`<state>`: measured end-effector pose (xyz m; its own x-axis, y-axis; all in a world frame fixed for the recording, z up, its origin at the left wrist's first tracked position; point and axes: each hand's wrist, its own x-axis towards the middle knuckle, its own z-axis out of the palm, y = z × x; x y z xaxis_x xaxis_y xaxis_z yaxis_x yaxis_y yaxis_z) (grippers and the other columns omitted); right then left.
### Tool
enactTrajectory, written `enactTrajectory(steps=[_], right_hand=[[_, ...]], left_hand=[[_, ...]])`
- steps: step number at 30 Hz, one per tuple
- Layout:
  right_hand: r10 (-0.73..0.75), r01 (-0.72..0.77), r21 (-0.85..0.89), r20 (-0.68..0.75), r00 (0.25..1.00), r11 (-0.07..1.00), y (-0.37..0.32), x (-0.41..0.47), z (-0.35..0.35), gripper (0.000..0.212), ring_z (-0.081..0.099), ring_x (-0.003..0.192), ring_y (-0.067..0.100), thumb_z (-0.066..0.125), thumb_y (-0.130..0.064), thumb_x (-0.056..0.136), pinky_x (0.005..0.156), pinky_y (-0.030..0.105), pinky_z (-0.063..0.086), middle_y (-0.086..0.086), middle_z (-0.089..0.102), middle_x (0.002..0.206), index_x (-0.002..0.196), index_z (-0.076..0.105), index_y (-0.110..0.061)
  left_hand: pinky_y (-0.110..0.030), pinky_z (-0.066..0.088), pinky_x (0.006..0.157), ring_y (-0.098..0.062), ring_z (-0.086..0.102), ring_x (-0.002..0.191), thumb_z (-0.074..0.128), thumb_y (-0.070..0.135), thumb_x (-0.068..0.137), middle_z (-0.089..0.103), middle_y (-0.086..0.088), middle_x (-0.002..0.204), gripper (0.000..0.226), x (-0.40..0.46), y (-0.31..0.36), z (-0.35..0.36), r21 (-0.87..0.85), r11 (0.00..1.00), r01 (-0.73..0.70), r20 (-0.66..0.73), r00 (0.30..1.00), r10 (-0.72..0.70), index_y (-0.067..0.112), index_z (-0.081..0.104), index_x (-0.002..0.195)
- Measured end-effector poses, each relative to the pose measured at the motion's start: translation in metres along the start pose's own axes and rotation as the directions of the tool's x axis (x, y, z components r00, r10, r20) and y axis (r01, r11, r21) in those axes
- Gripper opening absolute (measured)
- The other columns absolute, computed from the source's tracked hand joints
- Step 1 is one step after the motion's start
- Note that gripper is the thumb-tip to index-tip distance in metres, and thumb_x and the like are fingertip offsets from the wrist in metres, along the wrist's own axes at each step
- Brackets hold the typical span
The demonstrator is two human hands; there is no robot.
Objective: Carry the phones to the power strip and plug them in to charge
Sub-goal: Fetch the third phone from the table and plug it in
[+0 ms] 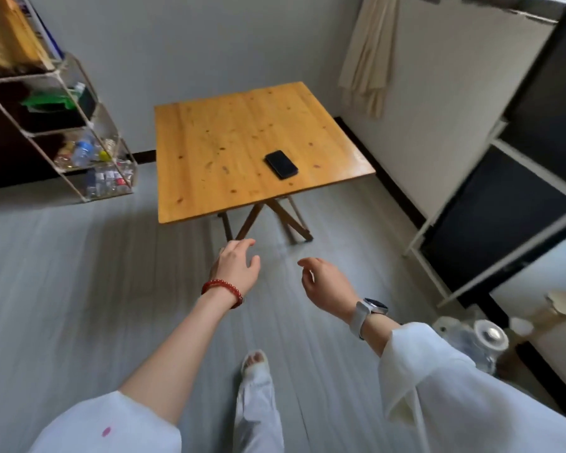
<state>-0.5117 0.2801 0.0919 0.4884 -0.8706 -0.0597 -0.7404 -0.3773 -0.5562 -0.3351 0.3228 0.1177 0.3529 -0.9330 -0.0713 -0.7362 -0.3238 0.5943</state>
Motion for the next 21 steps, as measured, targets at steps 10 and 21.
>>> enactTrajectory(steps=[10, 21], right_hand=[[0.162, -0.161, -0.024, 0.054, 0.985, 0.987, -0.003, 0.28, 0.017, 0.034, 0.054, 0.112, 0.029, 0.034, -0.015, 0.091, 0.089, 0.036, 0.046, 0.011, 0.058, 0.123, 0.119, 0.053, -0.012], [0.296, -0.282, -0.145, 0.091, 0.951, 0.949, 0.066, 0.506, 0.034, 0.049, 0.037, 0.123, 0.03, 0.041, -0.026, 0.092, 0.089, 0.039, 0.042, 0.011, 0.036, 0.14, 0.138, 0.028, -0.016]], left_hand=[[-0.036, 0.036, 0.101, -0.028, 0.04, 0.125, 0.043, 0.022, 0.091, 0.039, -0.012, 0.138, 0.041, 0.286, -0.068, -0.044, 0.036, 0.993, 0.112, 0.102, 0.988, -0.115, 0.012, 0.041, 0.131], [-0.046, 0.031, 0.108, -0.03, 0.02, 0.135, 0.047, 0.035, 0.088, 0.016, -0.004, 0.15, 0.06, 0.486, -0.099, 0.039, 0.113, 0.975, 0.192, 0.325, 0.92, -0.219, 0.021, 0.021, 0.14]])
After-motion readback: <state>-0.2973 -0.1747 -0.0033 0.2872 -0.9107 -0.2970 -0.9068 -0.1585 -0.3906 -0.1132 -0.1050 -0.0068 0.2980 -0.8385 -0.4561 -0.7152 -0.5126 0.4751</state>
